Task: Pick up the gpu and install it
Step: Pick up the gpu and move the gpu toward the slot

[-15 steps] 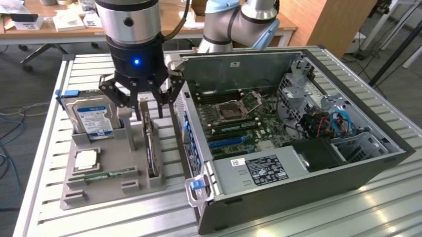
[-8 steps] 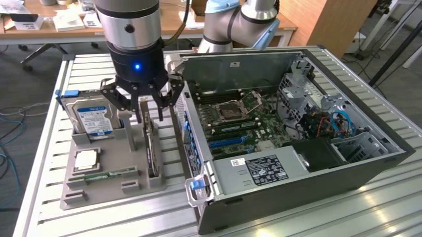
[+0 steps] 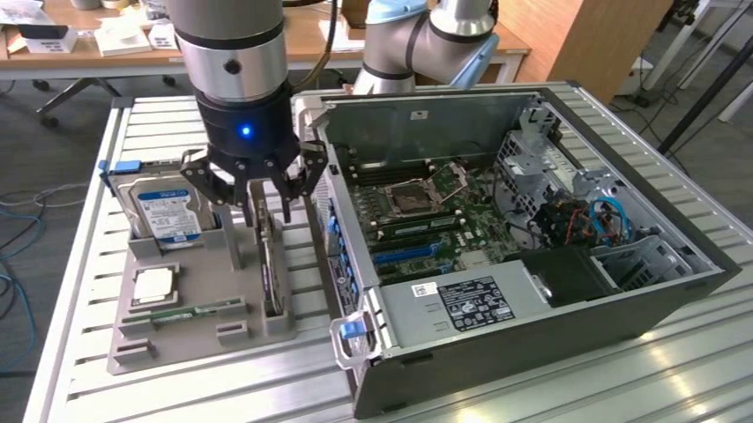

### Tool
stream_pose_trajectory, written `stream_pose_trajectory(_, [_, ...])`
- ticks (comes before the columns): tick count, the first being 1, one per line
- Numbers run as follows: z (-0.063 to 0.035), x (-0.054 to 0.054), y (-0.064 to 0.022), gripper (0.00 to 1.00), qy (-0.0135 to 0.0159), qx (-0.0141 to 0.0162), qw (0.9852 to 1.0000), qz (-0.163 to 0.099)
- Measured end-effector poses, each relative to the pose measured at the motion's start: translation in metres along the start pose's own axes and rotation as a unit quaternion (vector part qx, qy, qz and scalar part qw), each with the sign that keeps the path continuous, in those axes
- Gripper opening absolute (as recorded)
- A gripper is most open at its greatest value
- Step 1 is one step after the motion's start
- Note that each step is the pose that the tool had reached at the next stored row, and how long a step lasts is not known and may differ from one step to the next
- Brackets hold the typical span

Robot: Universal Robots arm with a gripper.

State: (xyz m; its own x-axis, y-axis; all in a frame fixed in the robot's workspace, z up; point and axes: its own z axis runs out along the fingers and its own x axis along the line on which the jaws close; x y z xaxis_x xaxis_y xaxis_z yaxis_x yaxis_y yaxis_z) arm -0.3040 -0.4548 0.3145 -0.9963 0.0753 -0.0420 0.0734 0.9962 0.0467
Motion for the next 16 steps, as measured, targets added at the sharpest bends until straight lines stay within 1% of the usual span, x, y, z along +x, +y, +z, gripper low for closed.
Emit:
stream_pose_trajectory(8, [0.0104, 0.001, -0.0005, 0.47, 0.0, 0.0, 1.0, 0.0])
stream_pose_trajectory(16, [0.0241, 0.002, -0.0013, 0.47, 0.0, 0.0, 1.0, 0.0])
